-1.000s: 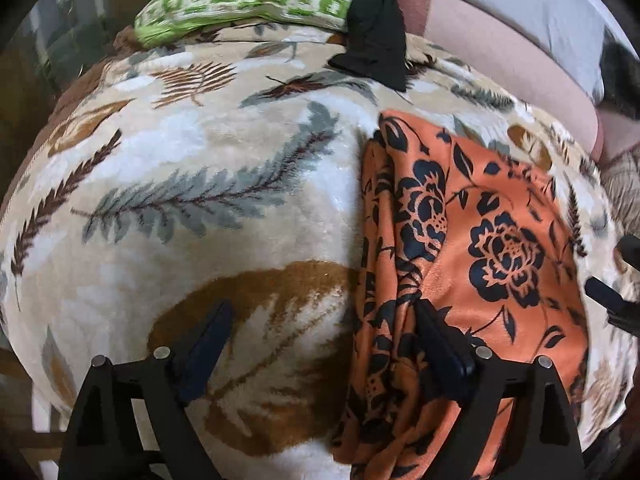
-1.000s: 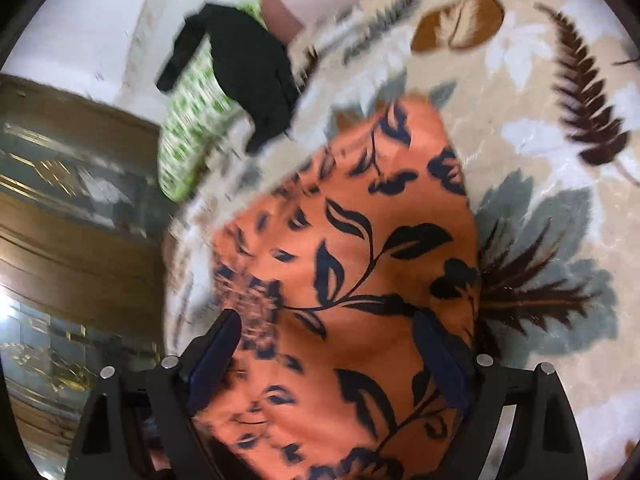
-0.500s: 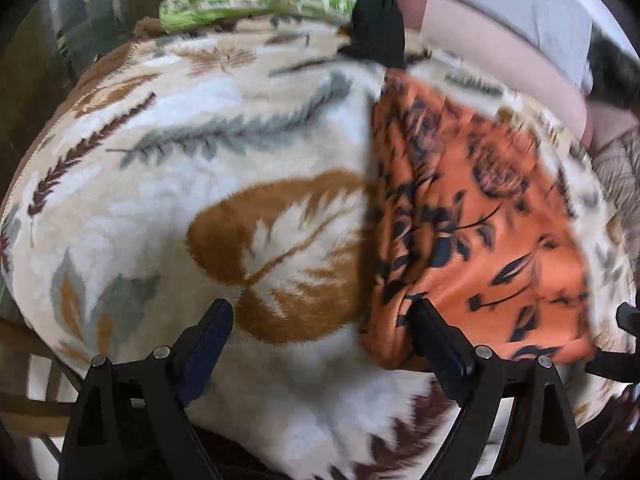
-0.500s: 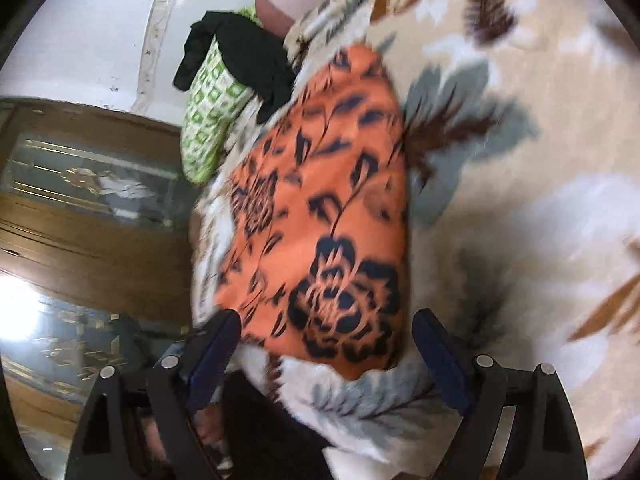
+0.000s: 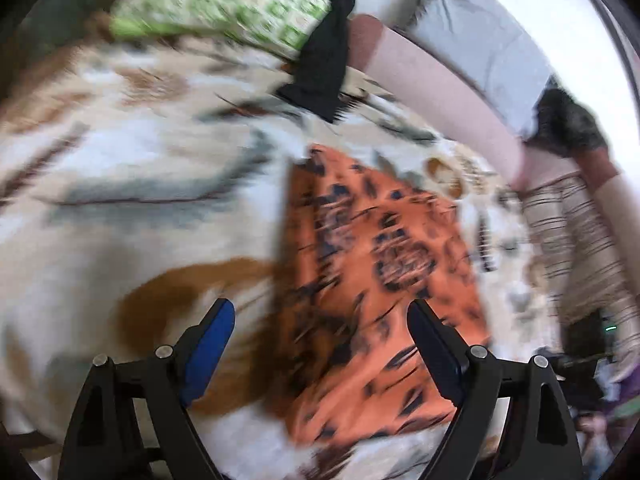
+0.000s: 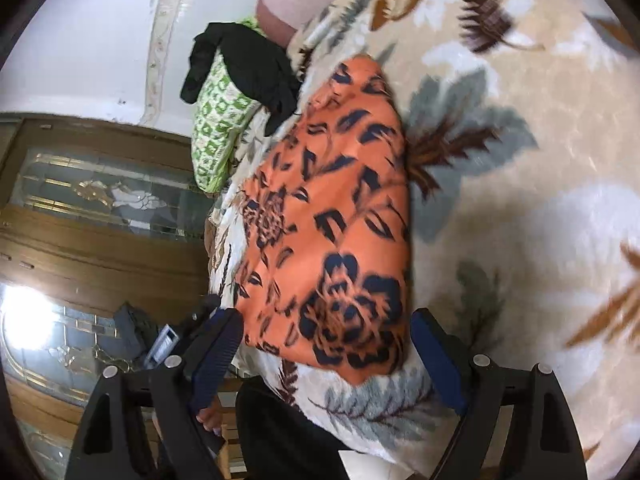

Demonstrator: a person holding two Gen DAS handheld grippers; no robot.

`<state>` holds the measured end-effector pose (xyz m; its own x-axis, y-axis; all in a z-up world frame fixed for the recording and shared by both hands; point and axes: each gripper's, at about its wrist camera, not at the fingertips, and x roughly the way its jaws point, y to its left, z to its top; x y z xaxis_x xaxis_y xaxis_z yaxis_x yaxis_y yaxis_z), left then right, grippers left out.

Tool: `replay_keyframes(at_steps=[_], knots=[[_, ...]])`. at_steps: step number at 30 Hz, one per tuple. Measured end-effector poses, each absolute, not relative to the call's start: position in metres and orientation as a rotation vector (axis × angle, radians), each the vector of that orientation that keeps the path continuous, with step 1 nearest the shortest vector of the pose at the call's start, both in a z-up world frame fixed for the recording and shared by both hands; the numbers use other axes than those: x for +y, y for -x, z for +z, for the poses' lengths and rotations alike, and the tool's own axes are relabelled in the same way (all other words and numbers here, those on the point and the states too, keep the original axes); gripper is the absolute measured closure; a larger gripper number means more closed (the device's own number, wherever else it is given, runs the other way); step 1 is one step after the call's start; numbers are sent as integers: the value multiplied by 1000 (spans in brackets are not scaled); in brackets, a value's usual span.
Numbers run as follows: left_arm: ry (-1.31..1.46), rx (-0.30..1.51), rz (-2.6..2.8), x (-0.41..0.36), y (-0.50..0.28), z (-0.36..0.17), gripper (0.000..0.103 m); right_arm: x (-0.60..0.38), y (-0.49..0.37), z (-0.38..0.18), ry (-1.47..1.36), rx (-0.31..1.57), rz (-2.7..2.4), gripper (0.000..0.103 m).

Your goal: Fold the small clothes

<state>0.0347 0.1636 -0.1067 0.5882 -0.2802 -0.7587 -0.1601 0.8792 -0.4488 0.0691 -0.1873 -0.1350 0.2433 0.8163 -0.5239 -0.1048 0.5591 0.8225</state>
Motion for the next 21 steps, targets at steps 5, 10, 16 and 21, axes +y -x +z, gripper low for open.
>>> replay_keyframes(at_steps=[5, 10, 16, 21], knots=[[667, 1046, -197, 172, -76, -139, 15, -176, -104, -137, -721, 1158, 718, 16], [770, 1084, -265, 185, -81, -160, 53, -163, -136, -160, -722, 1231, 731, 15], [779, 1082, -276, 179, -85, -167, 41, -158, -150, -177, -755, 1269, 725, 16], [648, 1088, -267, 162, -92, -170, 56, -146, -155, -180, -668, 1309, 682, 46]])
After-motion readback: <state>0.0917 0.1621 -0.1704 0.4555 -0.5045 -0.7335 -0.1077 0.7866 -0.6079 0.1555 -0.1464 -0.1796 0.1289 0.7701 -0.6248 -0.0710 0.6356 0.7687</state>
